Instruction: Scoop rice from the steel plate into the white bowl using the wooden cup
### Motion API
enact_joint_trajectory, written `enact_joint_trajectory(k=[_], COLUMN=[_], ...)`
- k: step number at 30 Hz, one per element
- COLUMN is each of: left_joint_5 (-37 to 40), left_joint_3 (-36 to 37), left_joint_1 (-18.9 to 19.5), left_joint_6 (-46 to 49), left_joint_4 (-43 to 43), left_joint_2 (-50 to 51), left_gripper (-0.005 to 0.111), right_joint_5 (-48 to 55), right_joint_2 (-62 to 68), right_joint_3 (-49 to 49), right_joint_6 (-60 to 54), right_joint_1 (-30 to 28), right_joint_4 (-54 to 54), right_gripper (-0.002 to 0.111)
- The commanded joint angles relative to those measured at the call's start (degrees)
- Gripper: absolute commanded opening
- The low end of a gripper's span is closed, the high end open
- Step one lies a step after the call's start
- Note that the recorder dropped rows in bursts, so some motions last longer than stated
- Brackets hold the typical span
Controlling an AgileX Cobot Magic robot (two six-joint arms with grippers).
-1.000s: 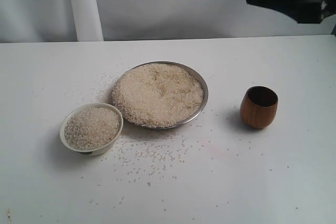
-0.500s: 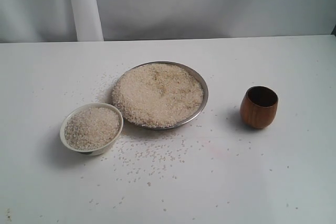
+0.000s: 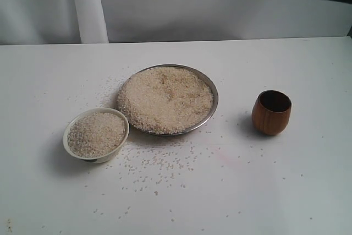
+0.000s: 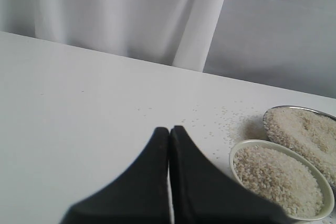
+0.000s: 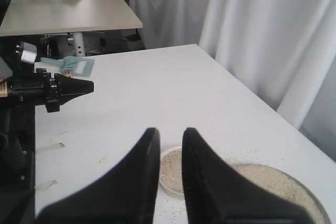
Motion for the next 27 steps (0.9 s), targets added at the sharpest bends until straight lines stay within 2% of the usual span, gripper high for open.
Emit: enact_joint_trajectory(k=[1,6,9,12,14,17,19,21,23,27], left_joint_5=[-0.17,-0.17,-0.17,-0.17,-0.17,-0.17,-0.17,-0.17,-0.17,-0.17], left_joint_3=[0.11,0.11,0.11,0.11,0.11,0.11,0.11,0.11,0.11,0.11], left_joint_1=[-0.26,-0.26,-0.26,-0.26,-0.26,-0.26,-0.26,-0.26,-0.26,-0.26], left_joint_6=[-0.14,-0.14,-0.14,-0.14,-0.14,-0.14,-0.14,-0.14,-0.14,-0.14], left_joint_4=[-0.11,-0.11,-0.11,-0.11,-0.11,-0.11,-0.11,-0.11,-0.11,-0.11], left_joint_2=[0.01,0.01,0.01,0.01,0.01,0.01,0.01,0.01,0.01,0.01], left_gripper=[0.000,0.000,0.000,0.000,0.000,0.000,0.000,0.000,0.000,0.000], right_joint_5=[-9.38,-20.99,-23.54,-23.84,-25.33,-29.22,-29.67,-29.67,-31.97,-44.27], right_joint_2=[-0.36,-1.45,-3.78,-7.54,-10.41,-14.35,-16.81,-19.61,-22.60,-30.19], right_joint_3=[0.04,0.04,0.04,0.04,0.04,0.04,0.04,0.26,1.82,10.63], right_joint_6=[-3.23,-3.02,-1.66,4.85,14.66,38.78,51.25,58.08,59.19,59.87], right_joint_1=[-0.40,-0.40,-0.50,-0.50,-0.50,-0.50,-0.50,-0.50,-0.50,-0.50], right_joint_4=[-0.64,-8.43,-20.46,-34.94,-45.36,-63.37,-71.32,-74.80,-74.54,-69.49], right_gripper=[0.015,0.015,0.015,0.015,0.015,0.015,0.015,0.015,0.015,0.015])
